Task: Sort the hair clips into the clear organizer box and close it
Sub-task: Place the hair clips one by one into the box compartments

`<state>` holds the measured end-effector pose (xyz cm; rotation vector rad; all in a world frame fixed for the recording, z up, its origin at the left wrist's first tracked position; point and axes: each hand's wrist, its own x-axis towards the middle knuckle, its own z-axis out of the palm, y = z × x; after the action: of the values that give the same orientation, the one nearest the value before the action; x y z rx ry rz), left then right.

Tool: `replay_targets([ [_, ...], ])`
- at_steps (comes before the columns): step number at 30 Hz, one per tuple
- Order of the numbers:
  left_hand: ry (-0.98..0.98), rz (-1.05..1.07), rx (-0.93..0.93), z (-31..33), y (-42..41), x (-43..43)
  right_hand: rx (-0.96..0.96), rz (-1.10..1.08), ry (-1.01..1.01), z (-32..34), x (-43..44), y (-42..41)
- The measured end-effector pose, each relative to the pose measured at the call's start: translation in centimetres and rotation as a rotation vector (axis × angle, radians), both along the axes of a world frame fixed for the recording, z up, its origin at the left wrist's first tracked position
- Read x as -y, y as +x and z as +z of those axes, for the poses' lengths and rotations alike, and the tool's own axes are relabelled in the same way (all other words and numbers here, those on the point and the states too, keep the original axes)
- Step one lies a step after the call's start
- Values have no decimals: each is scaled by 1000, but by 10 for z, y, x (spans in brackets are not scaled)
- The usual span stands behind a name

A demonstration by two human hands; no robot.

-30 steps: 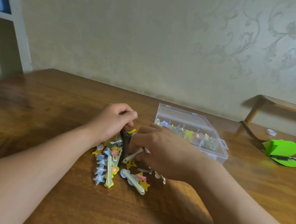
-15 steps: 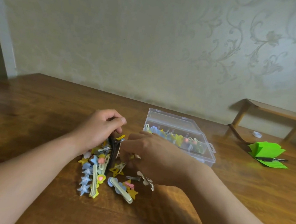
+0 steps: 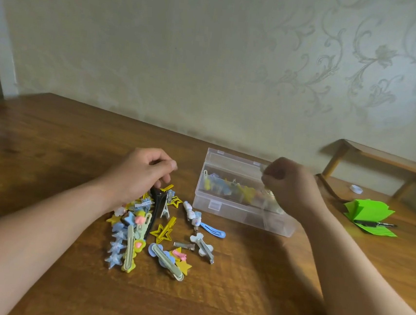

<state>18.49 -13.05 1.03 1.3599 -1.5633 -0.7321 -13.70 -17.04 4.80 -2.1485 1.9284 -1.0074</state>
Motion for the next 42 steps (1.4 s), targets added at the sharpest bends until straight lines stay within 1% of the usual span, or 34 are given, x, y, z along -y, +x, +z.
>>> replay_targets([
  [3, -1, 3, 11, 0, 1, 0, -95, 7, 54, -7, 6, 2],
  [14, -11, 4, 27, -2, 2, 1, -129, 71, 139, -1, 5, -4],
  [20, -11, 5, 27, -1, 3, -1, -234, 35, 182, 2, 2, -2],
  [24, -14, -3, 17, 0, 3, -1, -268, 8, 154, 2, -2, 1],
  [27, -12, -3, 7, 0, 2, 0, -251, 12, 45, 10, -10, 10],
  [30, -18, 4, -17, 0, 2, 1, -175, 105, -61, 25, -27, 28],
  [32, -14, 11, -35, 0, 2, 1, -192, 207, -68, 35, -41, 42],
  [34, -6, 15, -68, 0, 3, 1, -253, 310, -4, 43, -55, 55],
  [37, -11, 18, -77, 0, 4, 1, -369, 431, 203, 52, -73, 68],
  [39, -13, 17, -72, 0, 3, 1, -497, 458, 304, 52, -80, 75],
  [42, -12, 14, -64, 0, 3, 2, -664, 422, 374, 48, -86, 82],
])
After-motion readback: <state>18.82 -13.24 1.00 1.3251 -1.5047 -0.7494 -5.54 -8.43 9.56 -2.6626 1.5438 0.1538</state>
